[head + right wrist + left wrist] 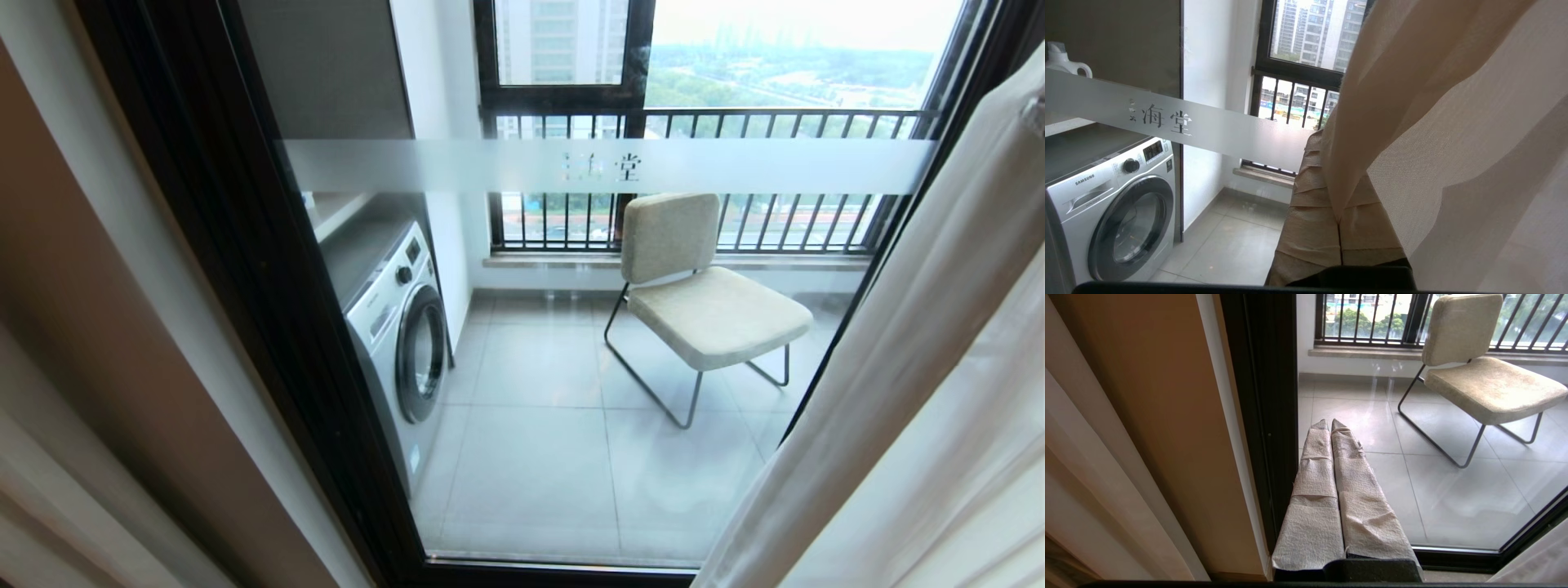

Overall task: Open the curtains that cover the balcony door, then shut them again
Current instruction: Close the inner curtains on both sides

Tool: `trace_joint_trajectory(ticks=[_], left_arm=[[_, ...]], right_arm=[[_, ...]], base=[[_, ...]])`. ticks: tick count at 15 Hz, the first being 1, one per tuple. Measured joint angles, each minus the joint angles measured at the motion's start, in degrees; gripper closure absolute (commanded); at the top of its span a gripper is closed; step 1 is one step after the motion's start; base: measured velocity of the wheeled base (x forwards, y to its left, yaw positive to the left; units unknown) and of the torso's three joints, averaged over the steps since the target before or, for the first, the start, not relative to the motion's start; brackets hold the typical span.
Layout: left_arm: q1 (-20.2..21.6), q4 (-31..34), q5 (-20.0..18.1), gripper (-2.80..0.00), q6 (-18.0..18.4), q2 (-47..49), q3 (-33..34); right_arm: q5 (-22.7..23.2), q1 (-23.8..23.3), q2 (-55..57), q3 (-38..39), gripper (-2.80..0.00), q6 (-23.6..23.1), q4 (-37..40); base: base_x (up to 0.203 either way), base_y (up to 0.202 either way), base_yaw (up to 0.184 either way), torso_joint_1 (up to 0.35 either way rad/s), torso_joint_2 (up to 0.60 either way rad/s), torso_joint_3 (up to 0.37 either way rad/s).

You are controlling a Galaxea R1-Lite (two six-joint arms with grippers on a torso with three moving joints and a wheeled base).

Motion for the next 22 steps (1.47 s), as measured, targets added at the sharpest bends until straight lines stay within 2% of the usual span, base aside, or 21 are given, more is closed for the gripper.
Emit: trace_joint_trajectory(ticks=[3,11,13,16,18,20,22], left_arm=[[0.0,0.0,0.0,0.00,0.0,0.0,0.0],[0.0,0.0,0.0,0.00,0.0,0.0,0.0],[0.0,0.0,0.0,0.00,0.0,0.0,0.0],[0.0,0.0,0.0,0.00,0.0,0.0,0.0],[0.0,0.0,0.0,0.00,0.0,0.0,0.0],[0.0,0.0,0.0,0.00,0.0,0.0,0.0],[0.0,0.0,0.0,0.00,0.0,0.0,0.0]], right_arm=[[0.0,3.7,1.7,-1.8,0.00,-3.7,-0.2],[-0.2,25.7,6.3,-2.4,0.00,-19.7,-0.4],[-0.2,29.5,8.2,-3.1,0.00,-22.2,-0.6],[-0.3,30.7,10.1,-4.3,0.00,-22.3,-0.4],[-0.4,29.4,10.4,-4.7,0.00,-22.1,-0.4],[-0.3,26.2,10.4,-4.9,0.00,-20.8,-0.4],[-0.4,20.9,10.1,-5.5,0.00,-18.7,-0.3]], base=[[0.000,0.000,0.000,0.000,0.00,0.000],[0.000,0.000,0.000,0.000,0.00,0.000],[0.000,0.000,0.000,0.000,0.00,0.000],[0.000,0.000,0.000,0.000,0.00,0.000],[0.000,0.000,0.000,0.000,0.00,0.000],[0.000,0.000,0.000,0.000,0.00,0.000],[0.000,0.000,0.000,0.000,0.00,0.000]])
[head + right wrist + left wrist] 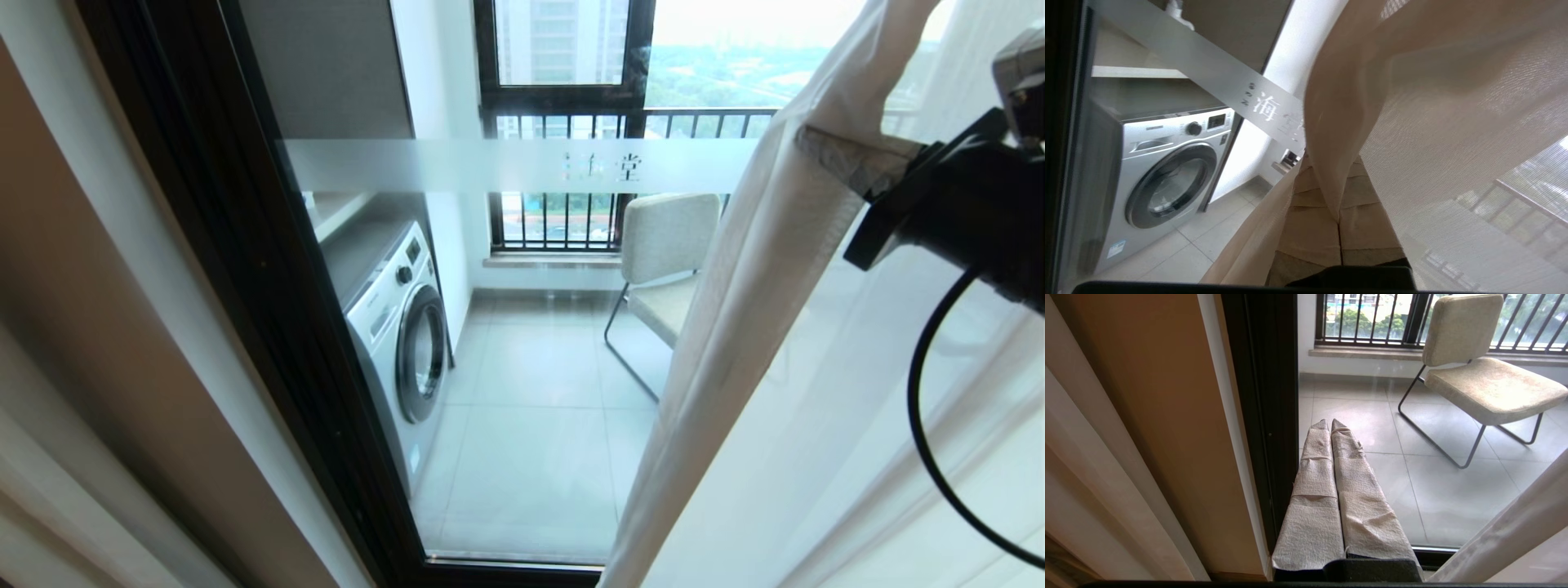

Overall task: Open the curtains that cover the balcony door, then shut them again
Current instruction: Close the inner curtains on both sides

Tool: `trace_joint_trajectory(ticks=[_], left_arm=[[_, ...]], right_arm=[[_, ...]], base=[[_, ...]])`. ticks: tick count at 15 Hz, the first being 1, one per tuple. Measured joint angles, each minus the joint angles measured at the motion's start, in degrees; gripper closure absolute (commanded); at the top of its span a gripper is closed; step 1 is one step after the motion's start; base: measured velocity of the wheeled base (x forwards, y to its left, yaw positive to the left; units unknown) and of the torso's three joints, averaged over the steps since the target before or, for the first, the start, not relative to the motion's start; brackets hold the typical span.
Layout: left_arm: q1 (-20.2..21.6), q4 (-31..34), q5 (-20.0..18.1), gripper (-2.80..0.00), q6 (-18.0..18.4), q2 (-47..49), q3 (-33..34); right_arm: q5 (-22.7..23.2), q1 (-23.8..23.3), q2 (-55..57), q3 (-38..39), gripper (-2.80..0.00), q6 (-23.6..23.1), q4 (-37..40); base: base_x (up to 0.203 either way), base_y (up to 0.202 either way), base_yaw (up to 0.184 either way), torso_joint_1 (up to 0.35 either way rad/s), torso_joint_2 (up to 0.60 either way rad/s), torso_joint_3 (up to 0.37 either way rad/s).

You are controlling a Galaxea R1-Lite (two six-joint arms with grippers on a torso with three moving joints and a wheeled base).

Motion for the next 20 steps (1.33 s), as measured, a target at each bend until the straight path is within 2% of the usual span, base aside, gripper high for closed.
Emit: trace_joint_trajectory(ticks=[3,7,12,13,14,20], left_arm=[[0.0,0.0,0.0,0.00,0.0,0.0,0.0],[0.0,0.0,0.0,0.00,0.0,0.0,0.0],[0.0,0.0,0.0,0.00,0.0,0.0,0.0],[0.0,0.0,0.0,0.00,0.0,0.0,0.0],[0.0,0.0,0.0,0.00,0.0,0.0,0.0],[0.0,0.0,0.0,0.00,0.0,0.0,0.0]], right_arm=[[0.0,-7.8,0.3,-2.3,0.00,3.4,-0.3],[0.0,-17.0,3.6,-6.3,0.00,5.4,-0.6],[0.0,-21.2,7.5,-8.1,0.00,6.8,-4.1],[0.0,-21.6,8.0,-8.2,-0.97,6.8,-4.4],[0.0,-22.0,8.2,-8.2,-2.80,6.8,-4.4],[0.1,-23.1,7.2,-7.4,-2.80,6.9,-4.4]], base=[[0.000,0.000,0.000,0.000,0.00,0.000],[0.000,0.000,0.000,0.000,0.00,0.000],[0.000,0.000,0.000,0.000,0.00,0.000],[0.000,0.000,0.000,0.000,0.00,0.000],[0.000,0.000,0.000,0.000,0.00,0.000],[0.000,0.000,0.000,0.000,0.00,0.000]])
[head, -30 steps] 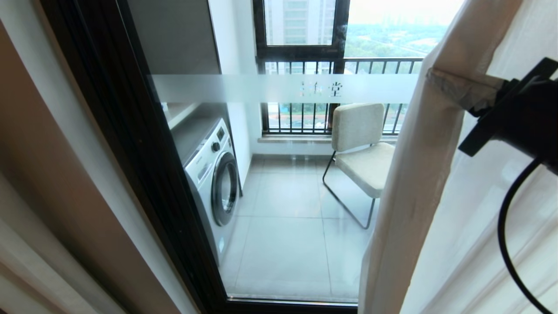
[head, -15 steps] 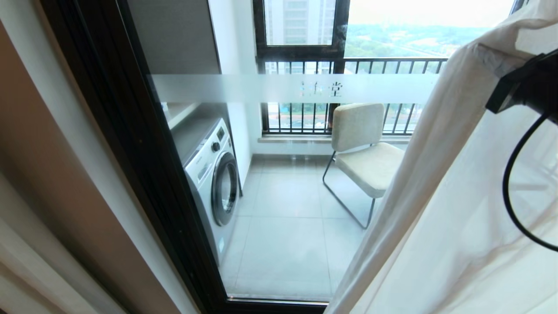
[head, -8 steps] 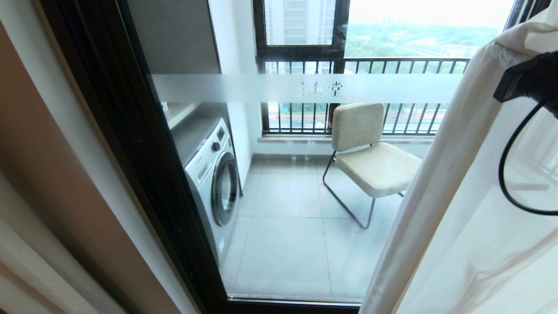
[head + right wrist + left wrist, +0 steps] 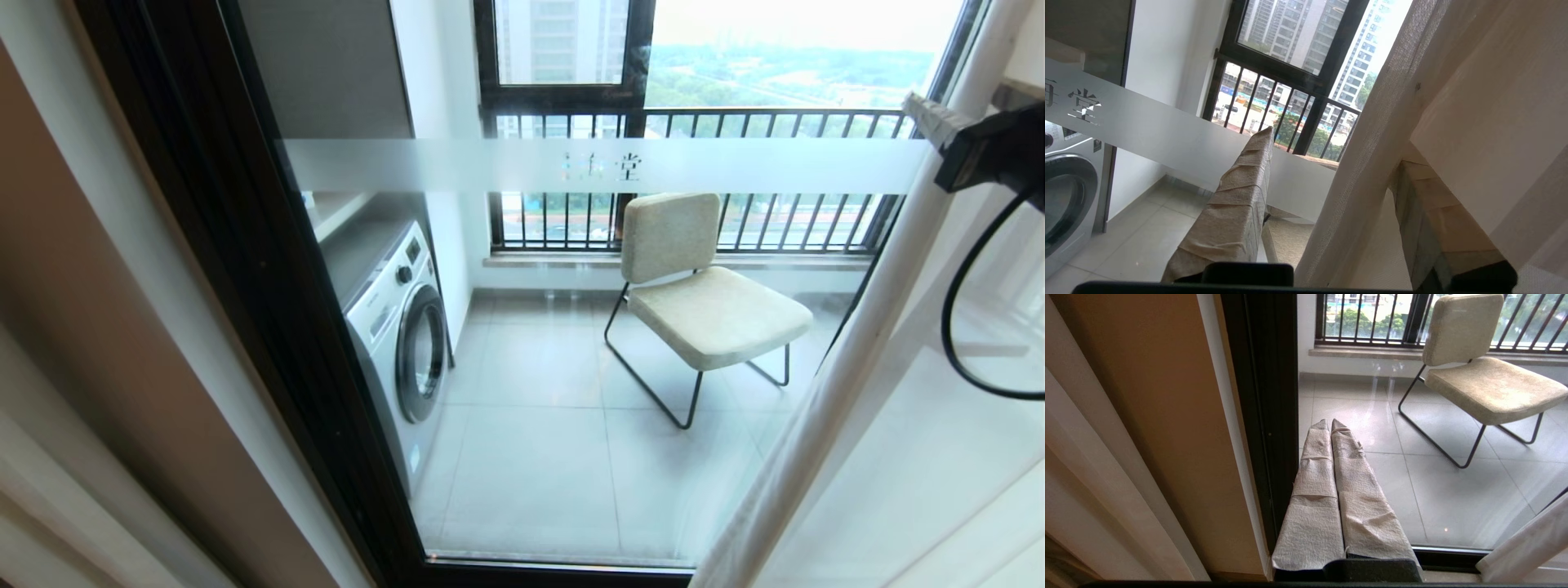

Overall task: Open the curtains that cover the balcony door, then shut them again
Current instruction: Close the inner curtains on both sides

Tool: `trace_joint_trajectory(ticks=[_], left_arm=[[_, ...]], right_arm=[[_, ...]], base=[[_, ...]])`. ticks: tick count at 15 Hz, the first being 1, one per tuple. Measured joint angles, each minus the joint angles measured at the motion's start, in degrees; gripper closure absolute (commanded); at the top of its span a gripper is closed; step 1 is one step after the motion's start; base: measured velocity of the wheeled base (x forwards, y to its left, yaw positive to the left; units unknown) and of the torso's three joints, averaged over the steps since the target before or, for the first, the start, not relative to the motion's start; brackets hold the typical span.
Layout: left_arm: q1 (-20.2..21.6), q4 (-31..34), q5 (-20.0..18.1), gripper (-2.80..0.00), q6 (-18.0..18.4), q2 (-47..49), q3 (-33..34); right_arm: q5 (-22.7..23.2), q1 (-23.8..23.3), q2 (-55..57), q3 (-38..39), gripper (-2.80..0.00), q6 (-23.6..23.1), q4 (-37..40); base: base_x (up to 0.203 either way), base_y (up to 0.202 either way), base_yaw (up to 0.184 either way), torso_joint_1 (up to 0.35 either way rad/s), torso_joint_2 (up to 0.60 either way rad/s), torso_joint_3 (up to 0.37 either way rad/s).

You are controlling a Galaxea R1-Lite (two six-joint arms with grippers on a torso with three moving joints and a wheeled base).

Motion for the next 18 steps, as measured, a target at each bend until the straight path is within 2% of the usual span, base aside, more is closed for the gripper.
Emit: trace_joint_trajectory(ticks=[5,15,18], left_arm=[[0.0,0.0,0.0,0.00,0.0,0.0,0.0],[0.0,0.0,0.0,0.00,0.0,0.0,0.0],[0.0,0.0,0.0,0.00,0.0,0.0,0.0]], right_arm=[[0.0,-0.3,-7.6,6.2,-2.80,0.0,0.3],[0.0,-0.1,-40.5,27.2,-2.80,0.0,8.3],[0.0,0.0,-45.3,29.6,-2.80,0.0,8.5]], base=[[0.000,0.000,0.000,0.000,0.00,0.000],[0.000,0.000,0.000,0.000,0.00,0.000],[0.000,0.000,0.000,0.000,0.00,0.000]])
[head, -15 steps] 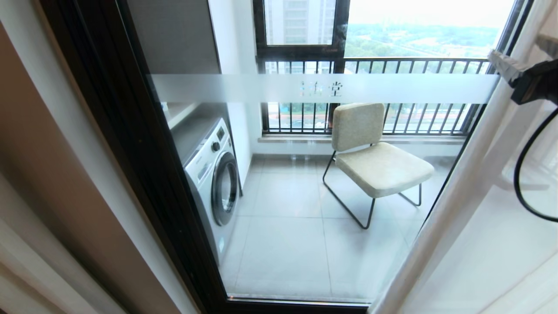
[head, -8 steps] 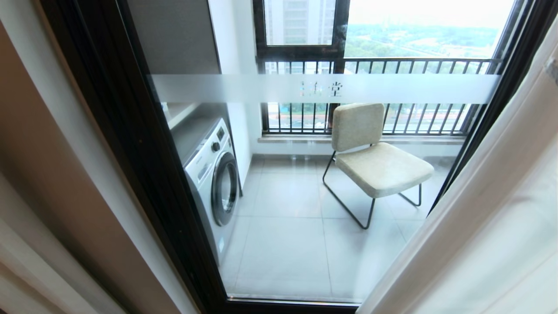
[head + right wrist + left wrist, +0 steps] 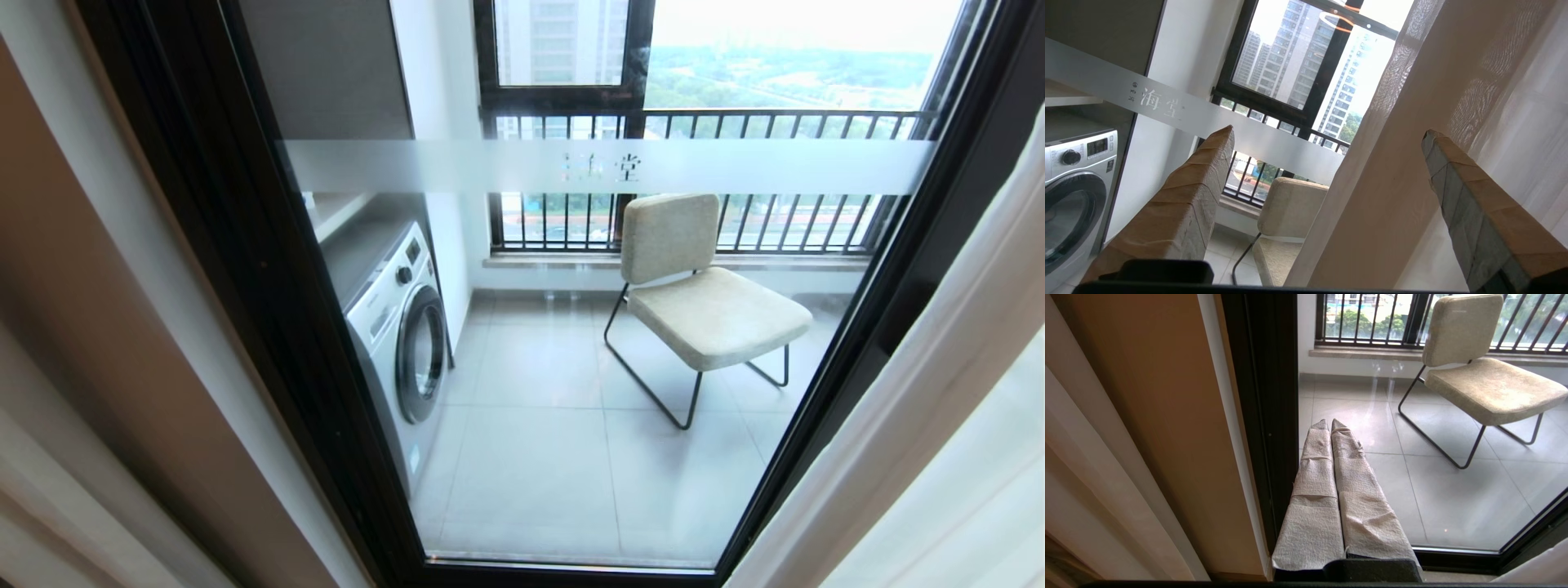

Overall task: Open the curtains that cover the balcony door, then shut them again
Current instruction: Close the inner curtains on both sides

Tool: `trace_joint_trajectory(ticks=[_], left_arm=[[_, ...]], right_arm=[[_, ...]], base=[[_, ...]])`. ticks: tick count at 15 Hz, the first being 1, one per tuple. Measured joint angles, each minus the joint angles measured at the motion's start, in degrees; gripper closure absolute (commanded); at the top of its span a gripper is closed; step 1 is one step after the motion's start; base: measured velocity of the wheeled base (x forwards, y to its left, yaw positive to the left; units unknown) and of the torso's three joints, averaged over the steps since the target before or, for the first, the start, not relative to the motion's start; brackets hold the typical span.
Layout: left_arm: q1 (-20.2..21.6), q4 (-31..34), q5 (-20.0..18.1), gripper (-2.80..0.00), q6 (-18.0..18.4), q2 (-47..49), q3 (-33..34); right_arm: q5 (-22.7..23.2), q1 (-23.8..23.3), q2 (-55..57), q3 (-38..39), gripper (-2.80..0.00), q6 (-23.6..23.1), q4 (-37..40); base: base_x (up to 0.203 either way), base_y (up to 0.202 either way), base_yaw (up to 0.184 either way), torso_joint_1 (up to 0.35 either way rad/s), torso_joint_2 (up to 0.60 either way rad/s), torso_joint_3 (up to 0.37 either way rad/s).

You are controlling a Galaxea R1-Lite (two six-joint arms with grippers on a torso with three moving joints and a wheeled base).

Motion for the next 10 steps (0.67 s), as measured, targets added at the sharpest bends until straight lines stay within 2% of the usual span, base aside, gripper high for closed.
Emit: trace_joint_trajectory(ticks=[1,2,3,10], left_arm=[[0.0,0.0,0.0,0.00,0.0,0.0,0.0],[0.0,0.0,0.0,0.00,0.0,0.0,0.0],[0.0,0.0,0.0,0.00,0.0,0.0,0.0],[0.0,0.0,0.0,0.00,0.0,0.0,0.0]], right_arm=[[0.0,0.0,-0.8,0.3,-2.80,0.0,0.0],[0.0,0.0,-1.4,0.4,-1.76,0.0,0.0],[0.0,0.0,-1.8,0.5,0.00,0.0,0.0],[0.0,0.4,-3.8,3.9,0.00,-0.2,-0.2]], base=[[0.000,0.000,0.000,0.000,0.00,0.000],[0.000,0.000,0.000,0.000,0.00,0.000],[0.000,0.000,0.000,0.000,0.00,0.000],[0.000,0.000,0.000,0.000,0.00,0.000]])
